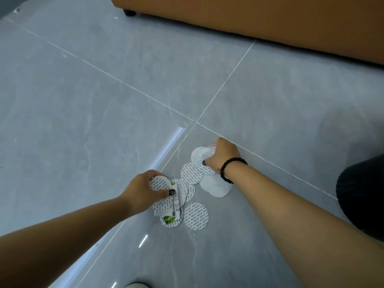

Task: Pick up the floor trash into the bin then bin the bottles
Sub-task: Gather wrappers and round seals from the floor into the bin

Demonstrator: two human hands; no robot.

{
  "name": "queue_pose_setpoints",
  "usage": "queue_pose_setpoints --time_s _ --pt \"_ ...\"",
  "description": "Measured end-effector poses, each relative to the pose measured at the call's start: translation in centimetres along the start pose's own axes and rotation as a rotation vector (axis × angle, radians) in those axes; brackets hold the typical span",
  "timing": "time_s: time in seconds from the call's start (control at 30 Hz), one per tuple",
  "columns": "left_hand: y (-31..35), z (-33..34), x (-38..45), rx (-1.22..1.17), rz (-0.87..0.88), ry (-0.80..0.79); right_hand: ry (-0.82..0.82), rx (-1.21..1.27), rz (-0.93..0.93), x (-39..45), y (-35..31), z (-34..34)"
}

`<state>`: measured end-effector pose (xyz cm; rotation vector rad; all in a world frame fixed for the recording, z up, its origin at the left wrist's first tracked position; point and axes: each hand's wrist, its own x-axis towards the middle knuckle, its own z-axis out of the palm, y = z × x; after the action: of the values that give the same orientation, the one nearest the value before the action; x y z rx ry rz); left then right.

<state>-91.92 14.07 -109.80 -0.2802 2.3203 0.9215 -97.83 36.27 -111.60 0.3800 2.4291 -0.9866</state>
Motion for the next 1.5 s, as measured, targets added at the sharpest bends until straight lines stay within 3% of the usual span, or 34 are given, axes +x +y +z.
queue_pose_setpoints --time_s 0.2,0.47,0.7,0.83,0.97,1.13,1.5 --pt "6.0 -1.6 -1.7 0.002 0.071 -0.015 -0.058 0.069 0.024 -4.5 0.0 -5.1" --pt "18.5 -3.7 -10.3 -0.055 0.300 -0.070 -0.008 -0.097 -0.069 -15.0 -4.4 -17.6" --pt "25.8 -3.6 -21.3 -0.245 0.441 -0.034 0.242 -0.365 -0.203 -29.3 -3.0 -29.7" --pt "28.2 -0.2 -24.1 -0.344 0.433 -0.041 0.447 -0.268 -0.188 -34.5 2.4 -33.8" --pt "30.5 4.9 -24.8 -0.428 0.397 -0.042 0.615 -0.121 -0.124 -36.8 8.6 -34.8" --pt "31.9 11.7 -25.1 -0.554 0.347 0.003 0.621 -0.002 -0.037 -36.2 14.1 -33.3" --pt "32.5 15.9 -22.6 -0.569 0.315 0.139 0.496 -0.096 -0.085 -28.7 12.8 -31.2"
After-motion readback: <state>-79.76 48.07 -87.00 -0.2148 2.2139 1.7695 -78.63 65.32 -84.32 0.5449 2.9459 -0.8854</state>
